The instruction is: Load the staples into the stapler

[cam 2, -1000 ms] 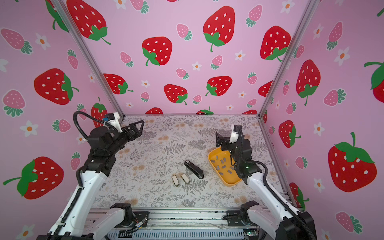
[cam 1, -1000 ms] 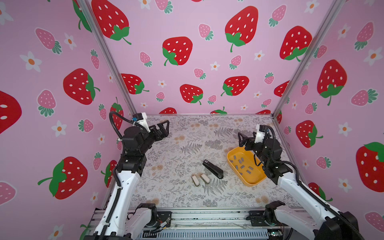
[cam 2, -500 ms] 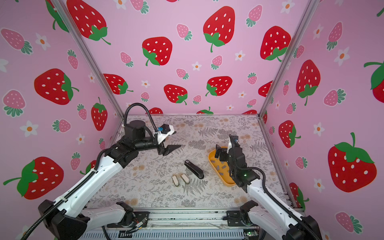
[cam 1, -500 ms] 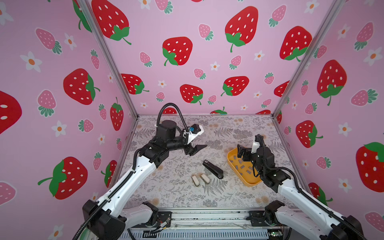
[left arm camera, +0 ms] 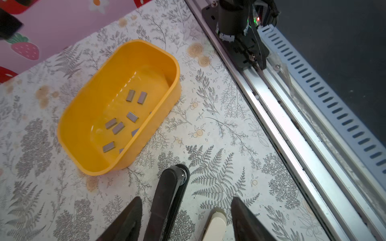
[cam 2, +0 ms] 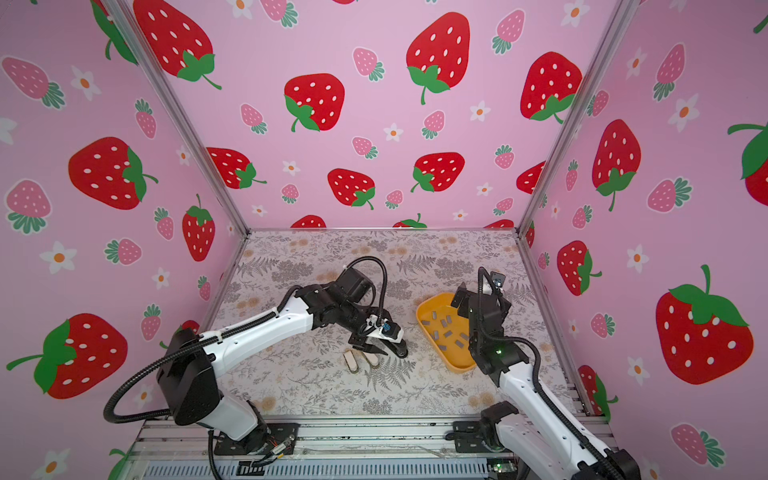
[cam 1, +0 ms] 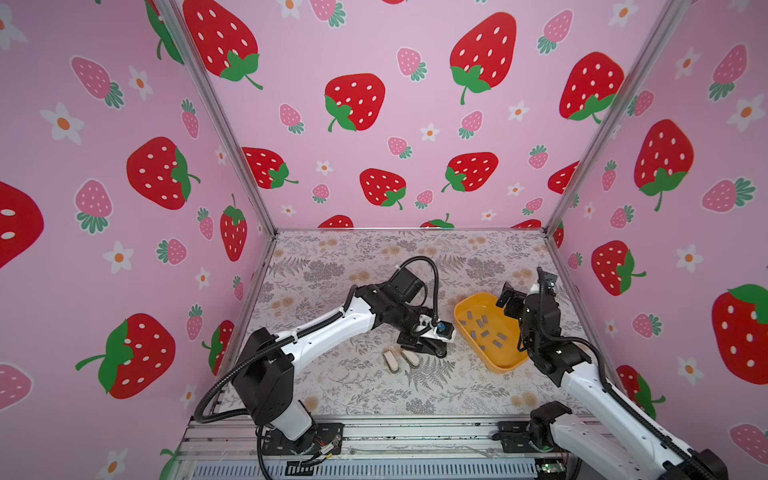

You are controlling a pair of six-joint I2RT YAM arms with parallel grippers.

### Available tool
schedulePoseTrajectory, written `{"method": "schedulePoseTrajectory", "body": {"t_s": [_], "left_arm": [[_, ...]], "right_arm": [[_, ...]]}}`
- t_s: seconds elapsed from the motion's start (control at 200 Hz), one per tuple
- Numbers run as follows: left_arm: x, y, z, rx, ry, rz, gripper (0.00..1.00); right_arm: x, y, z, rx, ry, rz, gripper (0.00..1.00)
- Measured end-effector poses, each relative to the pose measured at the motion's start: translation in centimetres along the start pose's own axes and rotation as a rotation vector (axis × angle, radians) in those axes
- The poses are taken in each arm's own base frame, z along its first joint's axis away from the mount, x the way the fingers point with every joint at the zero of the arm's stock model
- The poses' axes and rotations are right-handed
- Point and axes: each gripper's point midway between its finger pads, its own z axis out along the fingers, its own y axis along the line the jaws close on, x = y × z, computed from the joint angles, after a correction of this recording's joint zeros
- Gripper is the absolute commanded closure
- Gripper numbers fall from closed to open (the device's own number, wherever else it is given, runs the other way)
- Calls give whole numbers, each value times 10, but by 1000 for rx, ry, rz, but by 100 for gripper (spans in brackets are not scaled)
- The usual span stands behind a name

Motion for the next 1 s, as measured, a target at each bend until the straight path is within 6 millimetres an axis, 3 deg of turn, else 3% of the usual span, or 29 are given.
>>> {"method": "schedulePoseTrajectory", "body": {"t_s": [0.065,0.225,0.55,1.0], "left_arm": [[7,0,15,21,46,8,35],[9,7,41,53,108,27,35],[47,17,60,34,263,-35,34],[61,29,70,-1,333,-50,36]], "right_arm": [[3,-10,5,30,11,6,1],[6,-18,8,56,20,6,1],[2,-9,0,-21,7,27,1],[4,2,-2,-89,12,34,1]]}}
